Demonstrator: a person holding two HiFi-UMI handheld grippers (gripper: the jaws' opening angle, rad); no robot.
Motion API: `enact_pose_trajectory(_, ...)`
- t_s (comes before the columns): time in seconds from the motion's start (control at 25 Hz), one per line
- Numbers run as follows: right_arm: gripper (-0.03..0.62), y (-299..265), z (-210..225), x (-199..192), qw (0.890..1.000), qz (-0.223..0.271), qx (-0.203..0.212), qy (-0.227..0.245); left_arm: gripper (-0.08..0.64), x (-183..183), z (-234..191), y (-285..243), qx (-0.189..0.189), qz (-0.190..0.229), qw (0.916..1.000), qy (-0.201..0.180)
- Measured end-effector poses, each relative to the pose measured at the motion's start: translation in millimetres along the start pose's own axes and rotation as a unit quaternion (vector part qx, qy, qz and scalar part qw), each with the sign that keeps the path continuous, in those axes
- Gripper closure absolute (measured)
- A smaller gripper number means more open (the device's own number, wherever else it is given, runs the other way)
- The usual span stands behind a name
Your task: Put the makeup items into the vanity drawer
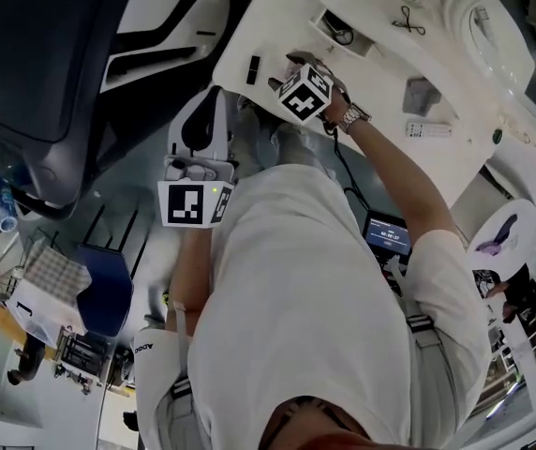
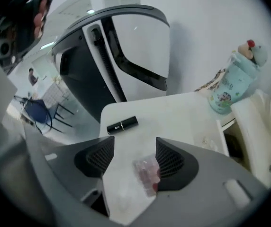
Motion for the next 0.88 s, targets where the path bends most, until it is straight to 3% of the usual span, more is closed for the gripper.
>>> enact_pose_trajectory(0.08,0.299,-11,-12,12,0.996,0.019,0.024,-0.082,0.554,0,-1,0,-0.001,-0.001,1.0,-0.001)
enact_pose_trajectory(0.16,0.307,-22,-25,18,0.981,0.039,0.048,-0.183,0.554,0,-4,0,-0.003,-0.002,1.0,-0.002)
enact_pose_trajectory(0.24,0.342,-27,-28,23,0.963,0.064,0.034,-0.259,0.554,0,-9,1,-0.004,-0.003,1.0,-0.002)
enact_pose_trajectory(0.36,0.335,-37,-28,27,0.938,0.094,-0.004,-0.333,0.554,0,-18,1,-0.006,-0.003,1.0,-0.002)
enact_pose_trajectory(0.52,0.343,-51,-28,21,0.918,0.094,-0.044,-0.384,0.554,0,-26,2,-0.014,-0.005,0.9999,-0.004)
enact_pose_trajectory(0.64,0.491,-58,-25,11,0.917,0.075,-0.068,-0.387,0.554,0,-32,2,-0.021,-0.004,0.9997,-0.007)
enact_pose_trajectory(0.88,0.495,-39,-22,4,0.912,0.101,-0.078,-0.391,0.554,-2,-38,5,-0.046,-0.006,0.9989,-0.007)
Point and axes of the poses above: the fingertips, and each gripper's own axes: y backward along the fingers, z to its right, x out of its top, the point moved 3 cm from there along y, backward along the fingers, and after that the axes turned 13 degrees about x, right-handed, at the moved point
